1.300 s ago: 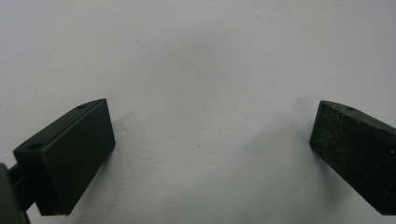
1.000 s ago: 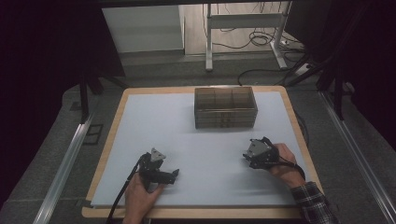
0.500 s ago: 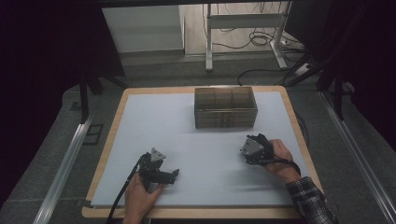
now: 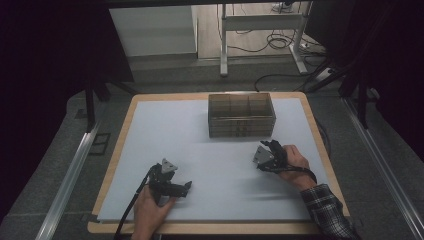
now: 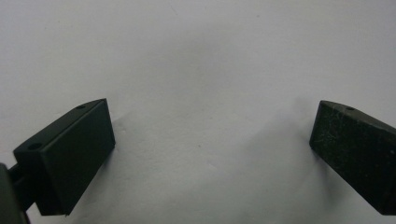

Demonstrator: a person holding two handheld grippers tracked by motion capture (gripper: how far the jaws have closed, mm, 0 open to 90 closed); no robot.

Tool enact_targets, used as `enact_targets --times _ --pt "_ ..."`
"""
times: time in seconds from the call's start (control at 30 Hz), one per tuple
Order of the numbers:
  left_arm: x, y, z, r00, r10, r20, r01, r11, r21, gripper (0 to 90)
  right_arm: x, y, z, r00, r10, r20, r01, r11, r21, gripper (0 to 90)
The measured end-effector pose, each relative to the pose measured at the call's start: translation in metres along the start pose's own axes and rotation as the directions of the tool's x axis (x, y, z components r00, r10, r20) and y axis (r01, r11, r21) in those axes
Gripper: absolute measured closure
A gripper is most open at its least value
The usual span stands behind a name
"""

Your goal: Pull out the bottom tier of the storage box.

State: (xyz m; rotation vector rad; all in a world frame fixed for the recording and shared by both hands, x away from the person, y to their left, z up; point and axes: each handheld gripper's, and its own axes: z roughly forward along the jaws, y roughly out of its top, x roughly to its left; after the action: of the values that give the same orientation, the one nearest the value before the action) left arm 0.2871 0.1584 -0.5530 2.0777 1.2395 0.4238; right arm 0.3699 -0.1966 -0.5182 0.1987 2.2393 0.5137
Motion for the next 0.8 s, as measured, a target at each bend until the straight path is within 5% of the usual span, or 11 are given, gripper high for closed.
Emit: enact_targets --times 0.37,0.8 --pt "0.000 0.000 0.000 1.0000 0.000 0.000 0.000 1.0000 0.001 0.0 0.001 0.006 0.012 0.9954 -0.076 0.059 0.075 0.997 0.016 46.2" --pt "0.000 0.000 0.000 1.0000 0.000 0.001 0.000 1.0000 0.000 0.0 0.003 0.013 0.028 0.9774 -0.169 0.126 0.165 0.985 0.043 50.5"
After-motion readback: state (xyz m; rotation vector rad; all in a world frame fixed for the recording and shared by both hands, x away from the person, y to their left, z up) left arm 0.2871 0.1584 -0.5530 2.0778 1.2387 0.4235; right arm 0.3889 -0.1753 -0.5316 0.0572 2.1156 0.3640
